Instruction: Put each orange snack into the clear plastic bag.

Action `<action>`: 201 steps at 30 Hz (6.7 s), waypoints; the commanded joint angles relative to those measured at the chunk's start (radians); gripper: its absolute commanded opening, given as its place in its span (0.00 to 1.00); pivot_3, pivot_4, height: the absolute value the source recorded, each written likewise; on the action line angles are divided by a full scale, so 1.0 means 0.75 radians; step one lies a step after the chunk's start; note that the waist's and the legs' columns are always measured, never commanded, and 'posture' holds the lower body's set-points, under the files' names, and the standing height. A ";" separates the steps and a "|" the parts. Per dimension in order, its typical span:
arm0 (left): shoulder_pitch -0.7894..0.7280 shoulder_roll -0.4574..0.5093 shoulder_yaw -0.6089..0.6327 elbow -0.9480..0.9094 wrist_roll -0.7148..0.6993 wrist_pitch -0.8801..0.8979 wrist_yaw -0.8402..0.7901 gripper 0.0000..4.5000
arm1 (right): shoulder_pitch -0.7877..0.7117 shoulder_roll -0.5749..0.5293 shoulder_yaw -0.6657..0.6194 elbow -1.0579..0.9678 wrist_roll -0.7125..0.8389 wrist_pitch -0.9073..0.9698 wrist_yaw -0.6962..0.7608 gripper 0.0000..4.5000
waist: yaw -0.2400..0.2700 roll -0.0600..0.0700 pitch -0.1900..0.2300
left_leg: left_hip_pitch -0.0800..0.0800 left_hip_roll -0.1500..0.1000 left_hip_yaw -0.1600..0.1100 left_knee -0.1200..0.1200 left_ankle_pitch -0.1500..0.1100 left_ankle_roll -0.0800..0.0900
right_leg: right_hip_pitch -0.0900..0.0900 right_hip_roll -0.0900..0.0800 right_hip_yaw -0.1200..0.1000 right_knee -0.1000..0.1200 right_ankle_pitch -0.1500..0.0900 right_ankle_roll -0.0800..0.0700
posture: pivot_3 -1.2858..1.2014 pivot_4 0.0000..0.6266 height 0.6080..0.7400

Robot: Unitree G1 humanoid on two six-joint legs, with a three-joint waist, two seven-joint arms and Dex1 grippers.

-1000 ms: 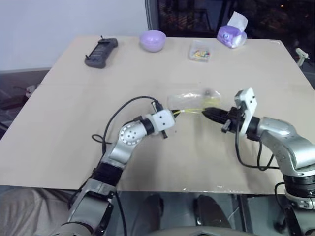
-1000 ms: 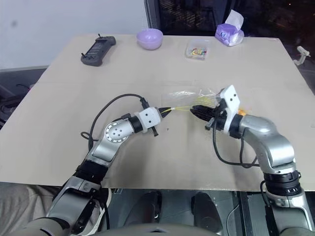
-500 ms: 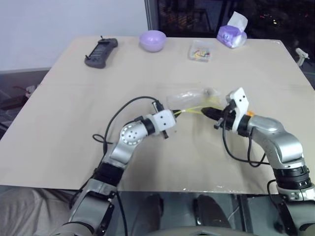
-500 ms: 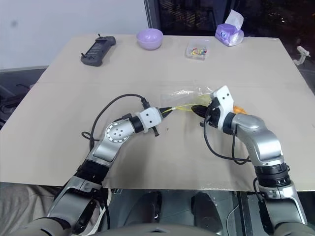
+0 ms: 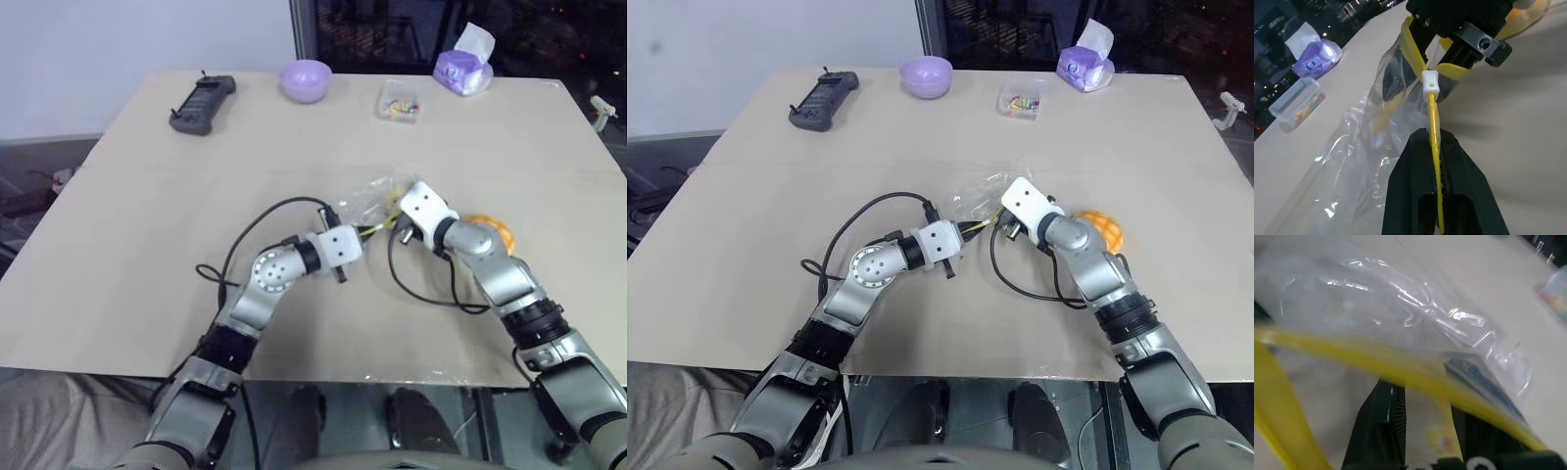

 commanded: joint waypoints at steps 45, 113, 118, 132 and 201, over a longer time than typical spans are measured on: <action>-0.054 -0.006 0.011 0.016 0.070 0.034 0.160 0.00 | 0.668 -0.180 -0.761 -0.267 0.635 0.351 0.209 0.69 | 0.000 -0.002 -0.003 | 0.003 0.000 0.002 0.001 -0.002 0.003 | 0.003 0.000 0.003 0.001 0.000 0.000 | 0.52 0.24 1.00; -0.073 -0.004 -0.012 -0.001 0.061 -0.024 0.099 0.00 | 0.274 -0.146 -0.656 -0.350 0.992 0.729 0.246 0.04 | 0.003 -0.001 -0.002 | 0.001 0.000 0.001 0.001 -0.002 0.003 | 0.002 0.000 0.001 0.000 0.000 0.000 | 0.52 0.24 1.00; -0.092 -0.011 -0.034 0.022 0.057 -0.071 0.064 0.00 | 0.168 -0.108 -0.628 -0.283 0.966 0.818 0.175 0.04 | 0.001 -0.001 -0.002 | 0.000 0.000 0.001 0.001 -0.002 0.003 | 0.002 0.000 0.001 0.000 0.000 0.000 | 0.52 0.24 1.00; -0.151 -0.049 -0.077 0.132 0.057 -0.188 0.020 0.00 | -0.100 0.085 -0.583 -0.081 0.834 0.753 0.070 0.04 | 0.000 -0.001 -0.002 | 0.000 0.000 0.001 0.000 -0.002 0.003 | 0.001 0.000 0.001 0.000 0.000 0.000 | 0.52 0.24 1.00; -0.433 -0.075 0.075 0.326 0.026 -0.210 0.259 0.00 | -0.108 -0.456 -0.457 0.198 0.095 -0.549 0.301 0.01 | 0.001 0.001 0.000 | -0.001 0.000 0.004 -0.001 0.002 -0.002 | 0.000 -0.001 0.003 -0.004 0.000 0.000 | 0.52 0.24 1.00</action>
